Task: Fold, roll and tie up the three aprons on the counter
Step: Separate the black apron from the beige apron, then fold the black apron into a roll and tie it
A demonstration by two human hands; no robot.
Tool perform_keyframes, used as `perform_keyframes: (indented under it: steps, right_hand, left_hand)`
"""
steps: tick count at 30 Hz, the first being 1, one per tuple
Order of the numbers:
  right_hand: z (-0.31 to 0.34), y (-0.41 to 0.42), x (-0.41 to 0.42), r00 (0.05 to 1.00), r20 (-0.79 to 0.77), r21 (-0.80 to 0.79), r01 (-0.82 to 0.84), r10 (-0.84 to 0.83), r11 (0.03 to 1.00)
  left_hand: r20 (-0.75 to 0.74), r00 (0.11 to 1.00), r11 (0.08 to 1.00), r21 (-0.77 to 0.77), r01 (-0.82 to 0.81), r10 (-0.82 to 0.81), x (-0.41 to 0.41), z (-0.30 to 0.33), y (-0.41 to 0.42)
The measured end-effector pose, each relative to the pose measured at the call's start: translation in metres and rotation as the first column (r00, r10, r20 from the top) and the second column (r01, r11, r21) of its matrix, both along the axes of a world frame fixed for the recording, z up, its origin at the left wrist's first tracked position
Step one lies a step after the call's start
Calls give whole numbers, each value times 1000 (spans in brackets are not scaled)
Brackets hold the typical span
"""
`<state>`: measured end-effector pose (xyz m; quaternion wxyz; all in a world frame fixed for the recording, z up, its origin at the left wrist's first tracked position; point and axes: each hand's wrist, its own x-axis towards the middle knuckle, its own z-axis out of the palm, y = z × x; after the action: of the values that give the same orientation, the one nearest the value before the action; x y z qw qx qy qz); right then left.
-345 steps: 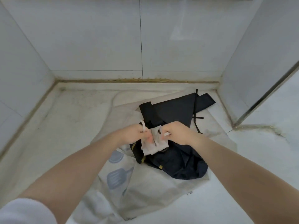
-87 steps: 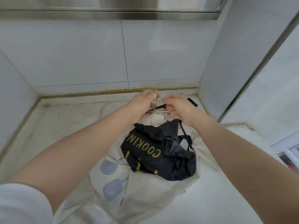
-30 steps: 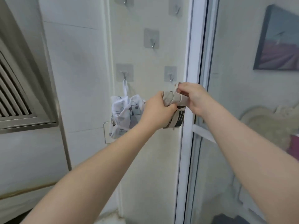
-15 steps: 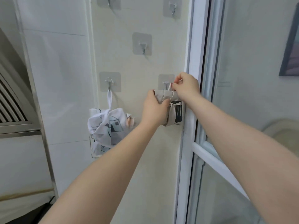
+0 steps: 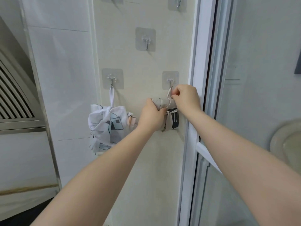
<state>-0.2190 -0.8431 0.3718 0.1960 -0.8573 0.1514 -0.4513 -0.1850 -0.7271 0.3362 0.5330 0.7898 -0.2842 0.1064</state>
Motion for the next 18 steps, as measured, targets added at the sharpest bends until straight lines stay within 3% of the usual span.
perform_keyframes:
  steps: [3, 6, 11, 15, 18]
  right_hand:
    - [-11, 15, -8, 997, 59, -110, 56, -50, 992]
    - [-25, 40, -16, 986, 149, -150, -54, 76, 987]
    - [-51, 81, -19, 955, 155, -69, -246, 254, 967]
    - [-70, 143, -23, 909, 143, -161, -368, 391, 916]
    - [-82, 199, -22, 893, 42, -204, -432, 449, 878]
  left_hand:
    - [11, 997, 996, -36, 83, -83, -10, -10, 3]
    - [202, 977, 997, 37, 63, -70, -28, -22, 17]
    - [371, 926, 997, 11, 74, -73, -44, -41, 79]
    - [462, 882, 990, -44, 132, -97, -50, -60, 153]
    - [507, 857, 994, -7, 109, -90, -45, -70, 210]
